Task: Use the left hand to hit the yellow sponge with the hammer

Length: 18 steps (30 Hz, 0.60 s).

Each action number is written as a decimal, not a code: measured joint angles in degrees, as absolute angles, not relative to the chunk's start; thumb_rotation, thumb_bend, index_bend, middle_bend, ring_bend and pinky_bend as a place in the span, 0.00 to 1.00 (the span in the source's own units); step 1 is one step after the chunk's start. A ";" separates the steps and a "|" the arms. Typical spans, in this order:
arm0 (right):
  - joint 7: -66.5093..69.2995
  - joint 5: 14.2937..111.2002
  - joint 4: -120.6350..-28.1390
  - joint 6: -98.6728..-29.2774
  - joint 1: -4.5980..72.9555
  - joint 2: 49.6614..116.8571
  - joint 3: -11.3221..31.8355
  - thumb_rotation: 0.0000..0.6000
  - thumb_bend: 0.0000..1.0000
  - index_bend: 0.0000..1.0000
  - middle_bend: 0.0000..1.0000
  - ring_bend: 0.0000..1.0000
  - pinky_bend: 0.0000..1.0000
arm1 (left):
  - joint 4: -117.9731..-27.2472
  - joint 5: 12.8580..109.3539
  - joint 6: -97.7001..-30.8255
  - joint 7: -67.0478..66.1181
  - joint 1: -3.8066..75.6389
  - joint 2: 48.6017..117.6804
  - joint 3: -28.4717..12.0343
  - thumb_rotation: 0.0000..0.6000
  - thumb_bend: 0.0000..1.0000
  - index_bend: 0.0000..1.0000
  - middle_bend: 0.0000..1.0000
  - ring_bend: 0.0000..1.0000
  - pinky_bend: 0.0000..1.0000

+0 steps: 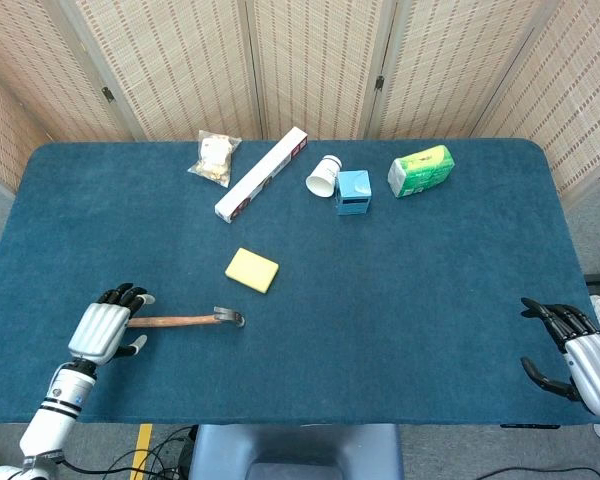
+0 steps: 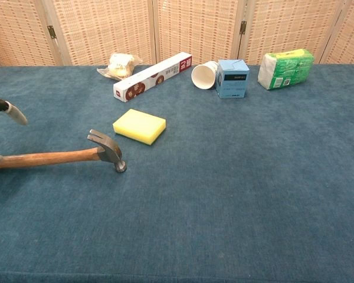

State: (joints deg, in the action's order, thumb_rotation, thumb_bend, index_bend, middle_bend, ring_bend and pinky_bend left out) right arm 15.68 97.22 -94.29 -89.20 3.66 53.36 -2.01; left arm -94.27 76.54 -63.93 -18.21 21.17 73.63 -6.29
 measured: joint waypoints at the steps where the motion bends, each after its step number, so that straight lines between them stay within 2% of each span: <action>1: 15.76 97.18 -94.19 -89.22 3.61 53.40 -2.03 1.00 0.26 0.12 0.27 0.19 0.20 | -93.87 75.71 -63.02 -18.30 21.75 74.48 -6.37 1.00 0.32 0.30 0.25 0.15 0.24; 11: 16.67 97.11 -93.47 -89.43 3.43 53.42 -2.01 1.00 0.26 0.12 0.28 0.19 0.20 | -91.91 70.62 -59.51 -22.57 25.75 79.92 -7.13 1.00 0.32 0.29 0.25 0.15 0.24; 18: 17.49 96.79 -92.63 -89.59 3.11 53.64 -2.04 1.00 0.26 0.12 0.28 0.19 0.20 | -92.03 64.83 -58.51 -27.54 28.20 82.79 -7.96 1.00 0.32 0.31 0.29 0.15 0.24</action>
State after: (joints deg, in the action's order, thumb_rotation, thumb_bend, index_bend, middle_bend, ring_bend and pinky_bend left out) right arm 17.49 96.79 -92.63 -89.59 3.11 53.64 -2.04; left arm -92.03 64.83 -58.51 -27.54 28.20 82.79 -7.96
